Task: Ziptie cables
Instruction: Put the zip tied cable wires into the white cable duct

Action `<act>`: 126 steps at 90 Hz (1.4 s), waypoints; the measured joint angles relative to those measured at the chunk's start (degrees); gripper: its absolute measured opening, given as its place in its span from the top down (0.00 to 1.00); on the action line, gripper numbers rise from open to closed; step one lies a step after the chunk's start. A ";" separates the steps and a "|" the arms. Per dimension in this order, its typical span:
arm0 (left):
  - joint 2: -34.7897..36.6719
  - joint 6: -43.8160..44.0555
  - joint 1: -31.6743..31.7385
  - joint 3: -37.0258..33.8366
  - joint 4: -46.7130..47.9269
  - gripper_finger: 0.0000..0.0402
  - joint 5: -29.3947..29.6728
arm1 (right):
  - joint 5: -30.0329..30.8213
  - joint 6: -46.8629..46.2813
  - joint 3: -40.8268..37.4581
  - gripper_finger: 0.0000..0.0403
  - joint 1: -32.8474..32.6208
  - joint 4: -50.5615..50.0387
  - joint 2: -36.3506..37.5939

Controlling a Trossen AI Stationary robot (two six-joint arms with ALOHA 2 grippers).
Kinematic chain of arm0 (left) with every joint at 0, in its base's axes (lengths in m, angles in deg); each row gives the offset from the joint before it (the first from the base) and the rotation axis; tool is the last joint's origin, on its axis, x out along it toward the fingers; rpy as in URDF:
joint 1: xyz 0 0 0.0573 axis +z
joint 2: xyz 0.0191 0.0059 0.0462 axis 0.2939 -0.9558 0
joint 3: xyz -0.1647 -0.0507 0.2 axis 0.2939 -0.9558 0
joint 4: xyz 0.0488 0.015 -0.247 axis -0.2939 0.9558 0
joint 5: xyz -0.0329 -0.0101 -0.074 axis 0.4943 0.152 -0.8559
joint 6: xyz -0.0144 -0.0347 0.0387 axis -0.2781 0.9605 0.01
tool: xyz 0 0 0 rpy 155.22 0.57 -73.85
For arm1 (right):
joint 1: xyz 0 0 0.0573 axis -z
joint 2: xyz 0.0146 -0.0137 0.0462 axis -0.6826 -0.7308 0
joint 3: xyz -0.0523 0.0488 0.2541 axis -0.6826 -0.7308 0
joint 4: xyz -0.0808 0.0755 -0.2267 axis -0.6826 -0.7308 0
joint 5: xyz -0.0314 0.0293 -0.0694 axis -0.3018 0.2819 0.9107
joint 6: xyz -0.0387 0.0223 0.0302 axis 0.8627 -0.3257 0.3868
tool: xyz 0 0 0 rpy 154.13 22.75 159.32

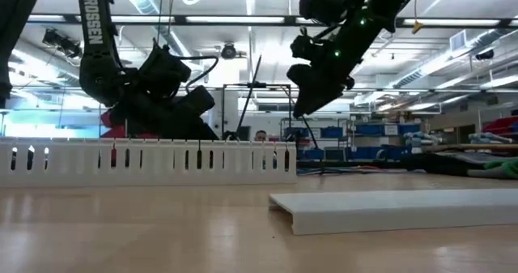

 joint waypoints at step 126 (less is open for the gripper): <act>34.57 -1.17 -9.18 0.07 34.66 0.99 13.94 | -2.10 2.09 -2.49 1.00 -12.58 14.51 6.71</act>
